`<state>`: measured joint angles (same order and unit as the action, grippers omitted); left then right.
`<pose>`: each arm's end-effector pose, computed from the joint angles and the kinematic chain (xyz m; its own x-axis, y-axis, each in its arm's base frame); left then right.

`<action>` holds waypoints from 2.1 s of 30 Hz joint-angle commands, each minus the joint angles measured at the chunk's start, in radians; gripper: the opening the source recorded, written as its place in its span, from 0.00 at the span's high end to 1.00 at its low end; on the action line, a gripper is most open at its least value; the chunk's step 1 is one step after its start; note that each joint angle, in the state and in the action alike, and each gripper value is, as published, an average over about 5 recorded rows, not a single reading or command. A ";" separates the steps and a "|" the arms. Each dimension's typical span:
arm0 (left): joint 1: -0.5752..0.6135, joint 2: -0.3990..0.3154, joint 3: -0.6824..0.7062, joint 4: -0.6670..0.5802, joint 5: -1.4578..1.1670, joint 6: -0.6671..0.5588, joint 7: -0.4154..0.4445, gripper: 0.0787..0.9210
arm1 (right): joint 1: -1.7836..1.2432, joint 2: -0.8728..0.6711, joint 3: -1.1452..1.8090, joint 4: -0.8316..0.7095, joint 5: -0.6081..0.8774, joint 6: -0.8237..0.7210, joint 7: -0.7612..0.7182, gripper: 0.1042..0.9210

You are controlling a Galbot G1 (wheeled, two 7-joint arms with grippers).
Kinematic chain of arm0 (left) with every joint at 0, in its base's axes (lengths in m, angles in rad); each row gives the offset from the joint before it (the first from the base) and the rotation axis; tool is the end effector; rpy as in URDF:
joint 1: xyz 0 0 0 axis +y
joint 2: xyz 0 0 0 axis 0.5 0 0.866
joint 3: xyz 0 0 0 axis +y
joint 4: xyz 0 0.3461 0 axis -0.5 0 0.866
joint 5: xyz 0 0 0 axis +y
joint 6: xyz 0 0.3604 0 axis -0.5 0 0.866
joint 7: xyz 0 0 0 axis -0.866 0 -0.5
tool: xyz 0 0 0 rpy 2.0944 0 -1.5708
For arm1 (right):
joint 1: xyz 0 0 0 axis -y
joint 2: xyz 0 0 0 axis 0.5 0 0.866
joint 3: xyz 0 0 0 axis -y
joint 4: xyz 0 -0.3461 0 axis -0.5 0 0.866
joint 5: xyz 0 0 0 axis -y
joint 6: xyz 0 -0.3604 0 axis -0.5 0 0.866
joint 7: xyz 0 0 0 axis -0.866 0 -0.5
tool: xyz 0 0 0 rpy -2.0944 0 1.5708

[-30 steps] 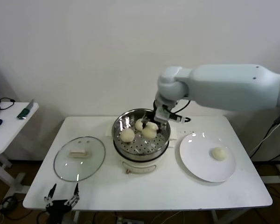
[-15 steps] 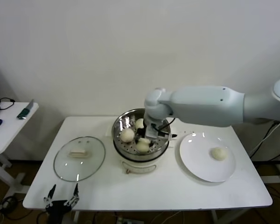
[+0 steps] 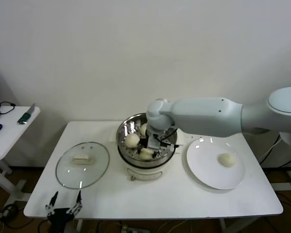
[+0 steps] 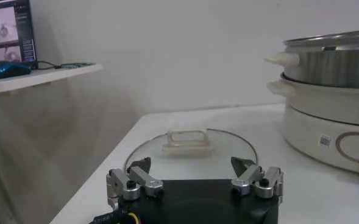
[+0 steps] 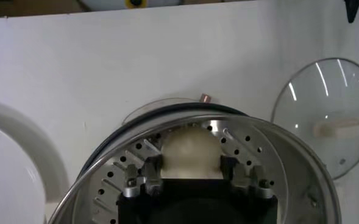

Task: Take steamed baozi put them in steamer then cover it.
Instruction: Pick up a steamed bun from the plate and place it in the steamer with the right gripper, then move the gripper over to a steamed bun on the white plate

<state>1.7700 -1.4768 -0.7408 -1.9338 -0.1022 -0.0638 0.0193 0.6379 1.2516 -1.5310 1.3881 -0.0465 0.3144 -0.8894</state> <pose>0.1076 0.0928 -0.3754 -0.9531 -0.1438 0.2662 -0.1179 0.9868 0.1110 0.5048 0.1687 -0.1080 -0.1244 -0.1874 0.9744 -0.1592 -0.9655 -0.2060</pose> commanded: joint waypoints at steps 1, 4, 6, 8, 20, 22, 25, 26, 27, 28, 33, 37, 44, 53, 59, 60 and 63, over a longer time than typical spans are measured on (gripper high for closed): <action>0.000 0.002 0.001 -0.001 0.000 0.000 0.000 0.12 | 0.036 -0.012 0.012 -0.013 0.049 0.004 0.001 0.22; 0.000 0.002 0.003 0.000 -0.001 0.000 0.000 0.12 | 0.081 -0.047 0.024 -0.015 0.086 0.008 -0.010 0.14; 0.000 0.002 0.005 -0.001 0.000 -0.001 0.000 0.12 | 0.118 -0.085 0.029 -0.011 0.125 0.008 -0.025 0.13; 0.001 0.002 0.006 0.000 0.000 -0.001 0.000 0.12 | 0.168 -0.137 0.024 -0.006 0.178 0.004 -0.048 0.12; -0.010 0.022 0.022 0.026 0.005 -0.007 0.000 0.12 | 0.432 -0.536 -0.266 0.016 0.503 -0.218 -0.147 0.12; -0.012 0.024 0.023 0.028 0.006 -0.008 0.001 0.12 | 0.408 -0.604 -0.287 0.003 0.498 -0.260 -0.151 0.12; -0.016 0.024 0.024 0.027 0.006 -0.007 0.002 0.12 | 0.327 -0.686 -0.283 -0.022 0.485 -0.317 -0.153 0.12; -0.017 0.024 0.024 0.028 0.007 -0.006 0.003 0.12 | 0.294 -0.707 -0.273 -0.033 0.477 -0.329 -0.153 0.12; -0.018 0.023 0.024 0.028 0.008 -0.006 0.004 0.12 | 0.262 -0.722 -0.260 -0.043 0.466 -0.337 -0.154 0.12; -0.018 0.023 0.024 0.028 0.009 -0.006 0.005 0.12 | 0.226 -0.733 -0.234 -0.058 0.452 -0.341 -0.153 0.12; -0.019 0.017 0.023 0.030 0.013 -0.006 0.008 0.12 | -0.014 -0.756 -0.030 -0.168 0.338 -0.336 -0.152 0.12; -0.018 0.010 0.020 0.033 0.017 -0.006 0.009 0.12 | -0.184 -0.723 0.124 -0.264 0.288 -0.319 -0.158 0.12; -0.017 -0.003 0.014 0.041 0.021 -0.007 0.010 0.12 | -0.326 -0.634 0.256 -0.408 0.205 -0.284 -0.164 0.12; -0.018 -0.014 0.012 0.052 0.023 -0.009 0.009 0.12 | -0.439 -0.560 0.362 -0.492 0.158 -0.270 -0.153 0.12; -0.018 -0.015 0.010 0.055 0.023 -0.007 0.006 0.12 | -0.482 -0.529 0.408 -0.528 0.131 -0.263 -0.148 0.12; -0.018 -0.015 0.010 0.056 0.023 -0.007 0.006 0.12 | -0.486 -0.523 0.414 -0.535 0.129 -0.263 -0.146 0.12; -0.018 -0.016 0.011 0.057 0.023 -0.007 0.003 0.12 | -0.498 -0.506 0.433 -0.557 0.123 -0.264 -0.141 0.12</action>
<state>1.7516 -1.4912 -0.7306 -1.8775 -0.0794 -0.0714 0.0238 0.2440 0.7022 -1.1990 0.9175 0.1176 0.0488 -1.0341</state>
